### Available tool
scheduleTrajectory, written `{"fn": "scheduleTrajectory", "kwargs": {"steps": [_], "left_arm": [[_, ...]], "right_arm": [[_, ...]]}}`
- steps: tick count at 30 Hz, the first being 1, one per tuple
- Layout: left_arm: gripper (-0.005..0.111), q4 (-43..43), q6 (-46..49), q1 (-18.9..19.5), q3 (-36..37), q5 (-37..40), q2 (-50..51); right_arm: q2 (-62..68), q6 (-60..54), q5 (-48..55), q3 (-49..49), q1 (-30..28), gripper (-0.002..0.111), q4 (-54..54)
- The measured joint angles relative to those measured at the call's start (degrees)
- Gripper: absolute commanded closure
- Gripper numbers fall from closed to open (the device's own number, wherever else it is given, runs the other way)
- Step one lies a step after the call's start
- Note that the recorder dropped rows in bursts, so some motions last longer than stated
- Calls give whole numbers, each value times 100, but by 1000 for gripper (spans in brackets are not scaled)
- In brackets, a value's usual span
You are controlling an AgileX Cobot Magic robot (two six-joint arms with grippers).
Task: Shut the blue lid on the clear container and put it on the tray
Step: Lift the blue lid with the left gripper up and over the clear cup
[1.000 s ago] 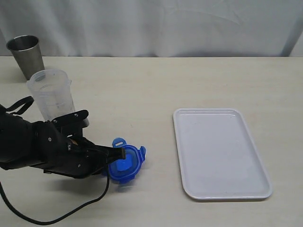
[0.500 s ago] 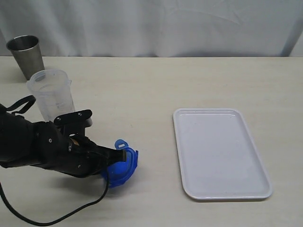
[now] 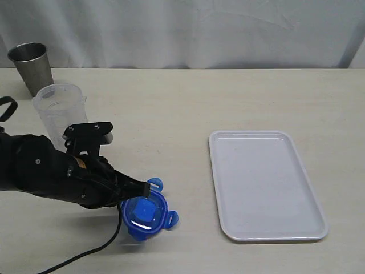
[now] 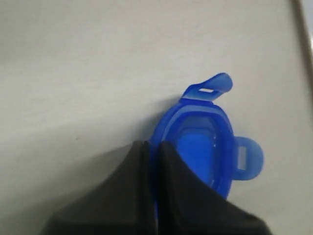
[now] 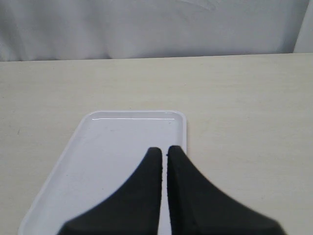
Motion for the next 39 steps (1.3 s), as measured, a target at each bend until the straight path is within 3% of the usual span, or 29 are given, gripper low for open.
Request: {"fn": "scheduleTrajectory", "kwargs": {"steps": [9,20,26,31,39], "left_arm": [[107,35,796,0,-104,630,-905],[107,44,2560,0,-1040,2086,-1477],[107,275,3158,0,-1647,2328,-1484],[107,1595,3258,0,-2386,2274,-1484],[107,3744,3269,0,-2466,1209,-1484]], "right_arm": [[0,0,0,0,0,104,0],[0,0,0,0,0,104,0],[0,0,0,0,0,104,0],[0,0,0,0,0,104,0],[0,0,0,0,0,104,0]]}}
